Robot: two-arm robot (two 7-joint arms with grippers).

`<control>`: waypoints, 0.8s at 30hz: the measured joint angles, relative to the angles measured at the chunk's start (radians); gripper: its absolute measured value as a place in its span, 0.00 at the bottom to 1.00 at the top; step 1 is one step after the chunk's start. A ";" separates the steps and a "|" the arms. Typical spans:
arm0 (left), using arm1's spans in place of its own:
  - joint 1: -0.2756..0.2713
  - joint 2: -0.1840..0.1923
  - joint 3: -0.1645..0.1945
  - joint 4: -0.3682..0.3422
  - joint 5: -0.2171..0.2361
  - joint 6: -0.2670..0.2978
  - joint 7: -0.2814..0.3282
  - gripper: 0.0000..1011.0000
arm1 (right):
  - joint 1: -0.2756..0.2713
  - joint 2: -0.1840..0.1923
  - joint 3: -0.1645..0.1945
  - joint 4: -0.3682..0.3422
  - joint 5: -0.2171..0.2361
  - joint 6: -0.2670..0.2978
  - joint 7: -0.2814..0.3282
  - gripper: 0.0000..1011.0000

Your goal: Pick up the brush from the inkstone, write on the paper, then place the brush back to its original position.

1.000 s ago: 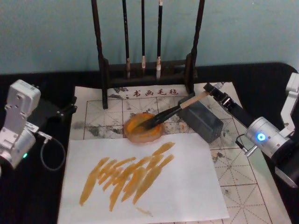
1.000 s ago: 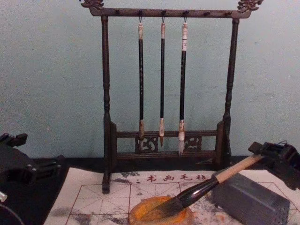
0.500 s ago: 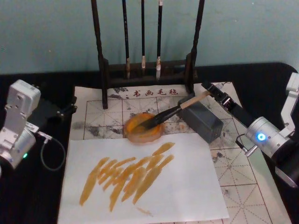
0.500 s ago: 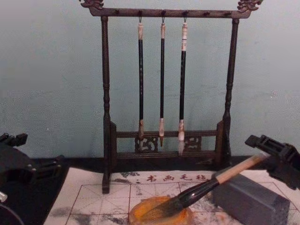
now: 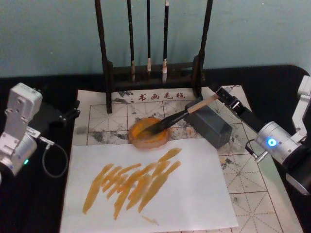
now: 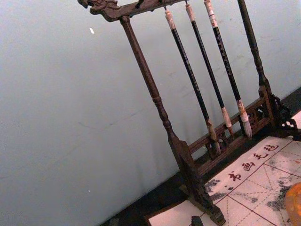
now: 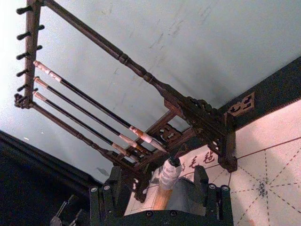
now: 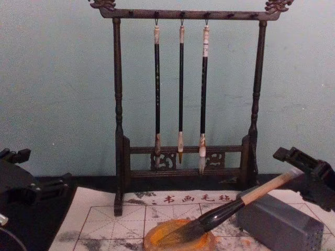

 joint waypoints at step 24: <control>0.000 0.000 0.000 0.000 0.000 0.000 0.000 0.99 | -0.075 0.095 0.002 -0.120 -0.082 -0.068 -0.013 0.99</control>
